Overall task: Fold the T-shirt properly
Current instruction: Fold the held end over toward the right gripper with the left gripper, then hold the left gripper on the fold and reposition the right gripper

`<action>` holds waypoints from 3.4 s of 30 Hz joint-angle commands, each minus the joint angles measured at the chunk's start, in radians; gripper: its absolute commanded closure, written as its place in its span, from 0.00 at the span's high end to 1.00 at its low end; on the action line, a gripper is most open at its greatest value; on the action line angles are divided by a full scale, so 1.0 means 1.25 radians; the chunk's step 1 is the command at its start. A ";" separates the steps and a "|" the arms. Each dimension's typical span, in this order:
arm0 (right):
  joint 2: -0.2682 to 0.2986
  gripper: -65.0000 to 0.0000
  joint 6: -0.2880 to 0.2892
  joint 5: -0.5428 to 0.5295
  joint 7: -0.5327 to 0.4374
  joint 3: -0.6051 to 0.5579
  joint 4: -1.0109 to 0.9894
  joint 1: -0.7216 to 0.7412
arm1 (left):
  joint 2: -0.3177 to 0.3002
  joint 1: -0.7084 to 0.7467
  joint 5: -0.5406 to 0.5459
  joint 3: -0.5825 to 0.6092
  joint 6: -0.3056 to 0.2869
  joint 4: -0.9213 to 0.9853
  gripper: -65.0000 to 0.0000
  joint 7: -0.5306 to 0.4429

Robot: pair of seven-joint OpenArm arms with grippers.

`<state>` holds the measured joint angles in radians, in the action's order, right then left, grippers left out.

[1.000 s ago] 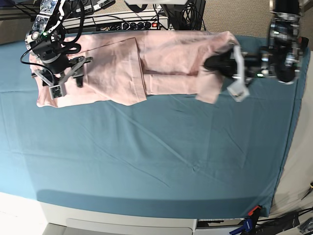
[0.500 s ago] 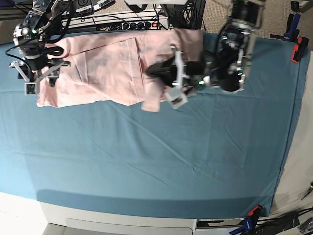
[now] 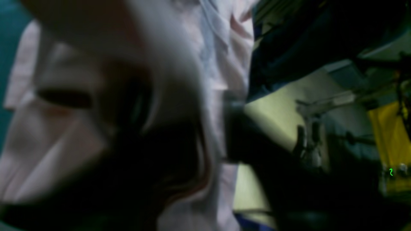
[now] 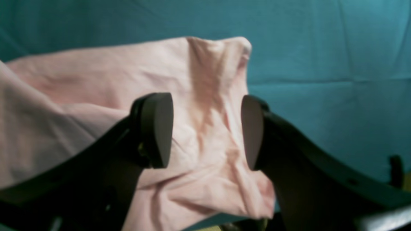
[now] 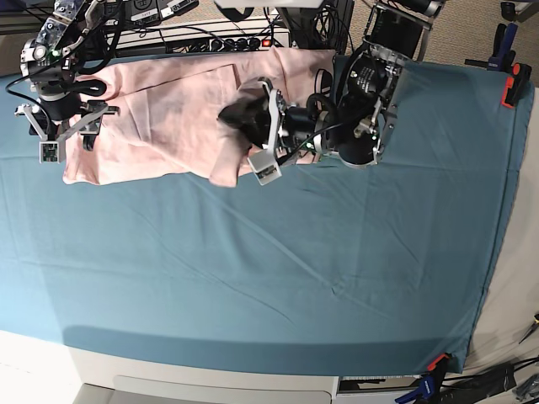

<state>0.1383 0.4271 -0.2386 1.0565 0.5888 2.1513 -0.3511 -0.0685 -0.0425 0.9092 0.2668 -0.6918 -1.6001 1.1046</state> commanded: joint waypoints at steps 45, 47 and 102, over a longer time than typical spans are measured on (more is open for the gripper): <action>0.009 0.51 -0.002 -0.018 -0.032 0.005 0.010 0.004 | -0.049 0.150 -0.168 -0.158 0.121 -0.173 0.00 -0.005; 0.009 0.51 -0.002 -0.018 -0.034 0.005 0.010 0.004 | -0.044 0.164 -0.168 -0.158 0.124 -0.173 0.00 -0.012; 0.477 0.57 0.217 -0.847 0.272 0.104 -1.126 0.349 | -0.041 0.129 -0.089 -0.128 0.041 -0.188 0.13 0.040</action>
<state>0.6994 0.6971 -1.2736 1.4059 0.7143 0.7311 0.0746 -0.1223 0.1295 0.7723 0.1089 -0.6338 -1.8164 1.1740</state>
